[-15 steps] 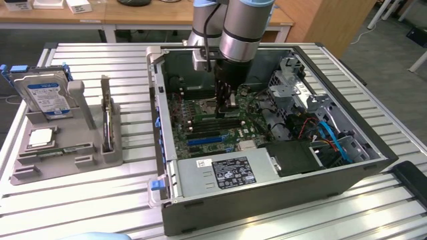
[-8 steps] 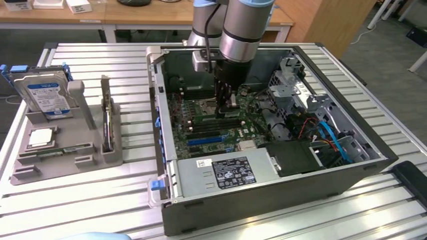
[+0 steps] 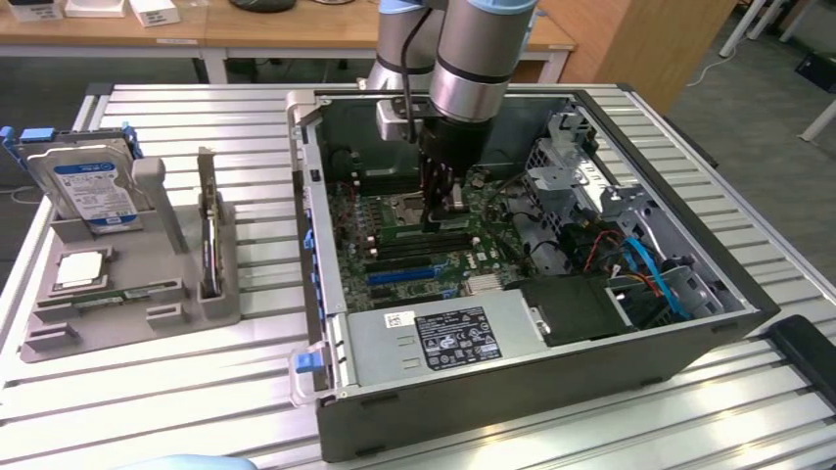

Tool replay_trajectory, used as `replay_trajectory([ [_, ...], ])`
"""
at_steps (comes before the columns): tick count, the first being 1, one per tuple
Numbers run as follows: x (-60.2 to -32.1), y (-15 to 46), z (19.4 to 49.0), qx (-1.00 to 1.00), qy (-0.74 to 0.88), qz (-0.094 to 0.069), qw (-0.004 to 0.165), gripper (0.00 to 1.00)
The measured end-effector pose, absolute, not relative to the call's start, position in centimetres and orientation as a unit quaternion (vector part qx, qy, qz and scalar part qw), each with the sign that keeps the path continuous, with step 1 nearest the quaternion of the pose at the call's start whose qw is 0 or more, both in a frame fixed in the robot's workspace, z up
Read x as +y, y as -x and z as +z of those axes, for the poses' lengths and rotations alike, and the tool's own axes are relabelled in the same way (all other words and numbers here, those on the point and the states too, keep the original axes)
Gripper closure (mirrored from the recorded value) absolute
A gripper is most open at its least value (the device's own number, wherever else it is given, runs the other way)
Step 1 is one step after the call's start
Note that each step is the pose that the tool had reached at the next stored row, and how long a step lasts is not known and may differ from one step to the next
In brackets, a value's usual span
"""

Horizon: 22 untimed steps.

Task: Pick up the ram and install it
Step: 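Insert the ram into the slot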

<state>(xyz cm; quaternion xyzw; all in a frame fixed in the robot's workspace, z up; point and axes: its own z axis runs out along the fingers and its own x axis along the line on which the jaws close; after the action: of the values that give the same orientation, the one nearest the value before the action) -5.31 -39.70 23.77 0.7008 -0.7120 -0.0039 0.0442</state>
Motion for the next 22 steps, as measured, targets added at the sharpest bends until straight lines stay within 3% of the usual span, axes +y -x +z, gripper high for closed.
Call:
replay_trajectory([
  [3, -39.71, 5.21, 23.78, -0.712, -0.701, -0.011, 0.052, 0.87],
  [22, -39.92, 4.92, 23.47, -0.72, -0.692, -0.013, 0.053, 0.87],
])
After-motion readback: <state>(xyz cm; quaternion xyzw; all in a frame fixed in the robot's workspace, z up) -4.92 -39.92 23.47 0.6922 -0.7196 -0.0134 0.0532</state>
